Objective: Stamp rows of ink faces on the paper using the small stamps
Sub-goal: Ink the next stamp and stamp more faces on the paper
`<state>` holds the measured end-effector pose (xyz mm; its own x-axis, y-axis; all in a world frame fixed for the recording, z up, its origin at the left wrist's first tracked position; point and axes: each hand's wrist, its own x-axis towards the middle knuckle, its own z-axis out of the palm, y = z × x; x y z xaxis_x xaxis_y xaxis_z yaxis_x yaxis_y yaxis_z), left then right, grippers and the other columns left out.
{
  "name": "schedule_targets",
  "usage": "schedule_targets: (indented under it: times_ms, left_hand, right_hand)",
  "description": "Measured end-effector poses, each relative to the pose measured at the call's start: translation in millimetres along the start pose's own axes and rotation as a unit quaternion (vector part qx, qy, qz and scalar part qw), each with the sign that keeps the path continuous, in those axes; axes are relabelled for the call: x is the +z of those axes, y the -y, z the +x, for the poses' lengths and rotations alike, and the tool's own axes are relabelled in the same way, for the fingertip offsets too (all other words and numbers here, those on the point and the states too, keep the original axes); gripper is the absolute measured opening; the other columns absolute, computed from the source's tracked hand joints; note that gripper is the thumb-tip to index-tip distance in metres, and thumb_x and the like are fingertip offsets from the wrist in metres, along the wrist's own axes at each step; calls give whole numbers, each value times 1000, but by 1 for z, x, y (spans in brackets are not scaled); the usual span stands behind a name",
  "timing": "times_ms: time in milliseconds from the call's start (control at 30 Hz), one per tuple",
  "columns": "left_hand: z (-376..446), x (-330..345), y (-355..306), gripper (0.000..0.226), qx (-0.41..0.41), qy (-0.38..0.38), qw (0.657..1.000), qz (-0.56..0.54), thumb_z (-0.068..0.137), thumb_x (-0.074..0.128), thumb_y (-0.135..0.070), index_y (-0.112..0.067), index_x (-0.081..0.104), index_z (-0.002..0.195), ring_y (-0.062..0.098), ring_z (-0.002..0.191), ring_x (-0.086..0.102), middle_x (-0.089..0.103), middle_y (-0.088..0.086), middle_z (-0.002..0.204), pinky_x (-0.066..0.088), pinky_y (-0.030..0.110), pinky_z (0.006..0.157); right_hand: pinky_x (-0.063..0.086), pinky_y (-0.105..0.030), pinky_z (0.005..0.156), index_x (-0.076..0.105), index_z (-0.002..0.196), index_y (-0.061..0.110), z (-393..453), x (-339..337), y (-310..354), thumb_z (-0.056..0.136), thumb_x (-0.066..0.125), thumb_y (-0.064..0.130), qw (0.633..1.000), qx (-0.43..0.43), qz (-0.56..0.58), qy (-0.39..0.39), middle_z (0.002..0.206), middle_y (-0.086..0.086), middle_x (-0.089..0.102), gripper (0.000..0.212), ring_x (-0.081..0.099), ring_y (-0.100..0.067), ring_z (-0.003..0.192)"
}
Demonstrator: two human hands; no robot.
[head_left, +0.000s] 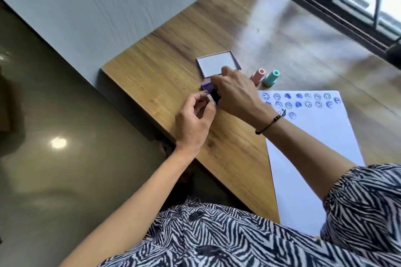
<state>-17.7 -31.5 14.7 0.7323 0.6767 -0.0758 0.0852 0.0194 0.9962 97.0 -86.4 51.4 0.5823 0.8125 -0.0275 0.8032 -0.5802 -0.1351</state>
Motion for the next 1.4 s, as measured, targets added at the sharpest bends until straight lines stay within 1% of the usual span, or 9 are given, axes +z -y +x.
schedule_targets:
  times_ms: [400, 567, 633, 733, 833, 967, 1100, 1200, 1400]
  left_hand:
    - [0, 0, 3, 17, 16, -1, 1000, 11, 82, 61, -14, -13, 59, 99, 20, 97, 64, 65, 9, 102, 52, 38, 92]
    - [-2, -1, 4, 15, 25, -2, 1000, 4, 83, 60, -17, -14, 59, 98, 16, 93, 63, 64, 9, 101, 52, 23, 86]
    - [-3, -2, 4, 15, 25, -13, 1000, -13, 83, 61, -16, -13, 61, 98, 10, 88, 62, 64, 8, 100, 50, 18, 80]
    - [-6, -1, 5, 18, 39, -19, 998, -40, 80, 61, -20, -13, 60, 96, 9, 84, 61, 64, 5, 97, 49, 20, 78]
    - [-14, 8, 5, 23, 71, 37, 996, -35, 78, 59, -33, -17, 59, 95, 4, 79, 60, 64, -3, 92, 48, 18, 75]
    - [-28, 45, -1, 38, 111, 197, 973, 37, 80, 53, -39, -11, 55, 105, 2, 84, 61, 66, 7, 102, 48, 14, 76]
    - [-40, 86, -9, 37, 156, 320, 929, 97, 83, 49, -25, -2, 51, 111, 21, 96, 63, 66, 15, 110, 45, 24, 84]
    - [-41, 108, -11, 27, 197, 355, 904, 132, 87, 52, -16, 0, 52, 108, 28, 95, 63, 65, 16, 106, 43, 23, 82]
    - [-36, 121, -3, 24, 184, 355, 900, 174, 89, 52, -17, -2, 50, 107, 29, 92, 64, 67, 15, 100, 50, 43, 84]
  right_hand:
    - [33, -33, 58, 59, 93, 6, -4, 4, 2, 84, 55, 30, 1000, 18, 9, -21, 96, -18, 54, 26, 56, -35, 82]
    - [32, -29, 60, 63, 88, 5, -4, 5, -5, 78, 55, 8, 992, 61, 107, -41, 91, -14, 55, 13, 49, -26, 71]
    - [30, -24, 60, 67, 84, 3, -11, 3, -11, 76, 55, 1, 953, 135, 247, -110, 70, 3, 57, 14, 46, -14, 63]
    - [36, -18, 43, 65, 74, 9, -37, -6, -15, 76, 58, -3, 802, 235, 522, -173, 39, 14, 51, 14, 44, -3, 40]
    - [40, -15, 41, 63, 75, 11, -72, -12, -29, 81, 59, -4, 666, 270, 671, -184, 52, 3, 60, 17, 50, -7, 40]
    - [52, -20, 56, 66, 83, 12, -119, -17, -66, 81, 63, 4, 625, 326, 672, -227, 59, 5, 66, 9, 58, -9, 53]
    - [53, -20, 53, 63, 77, 14, -147, -17, -98, 81, 61, 1, 626, 380, 625, -270, 55, 8, 68, 14, 58, -9, 50]
    - [52, -20, 54, 63, 77, 13, -150, -15, -112, 80, 62, -1, 663, 399, 573, -268, 61, 1, 65, 14, 57, -10, 52]
    - [48, -32, 70, 67, 88, 4, -138, -10, -123, 77, 61, 7, 850, 372, 321, -188, 72, -11, 62, 13, 58, -23, 67]
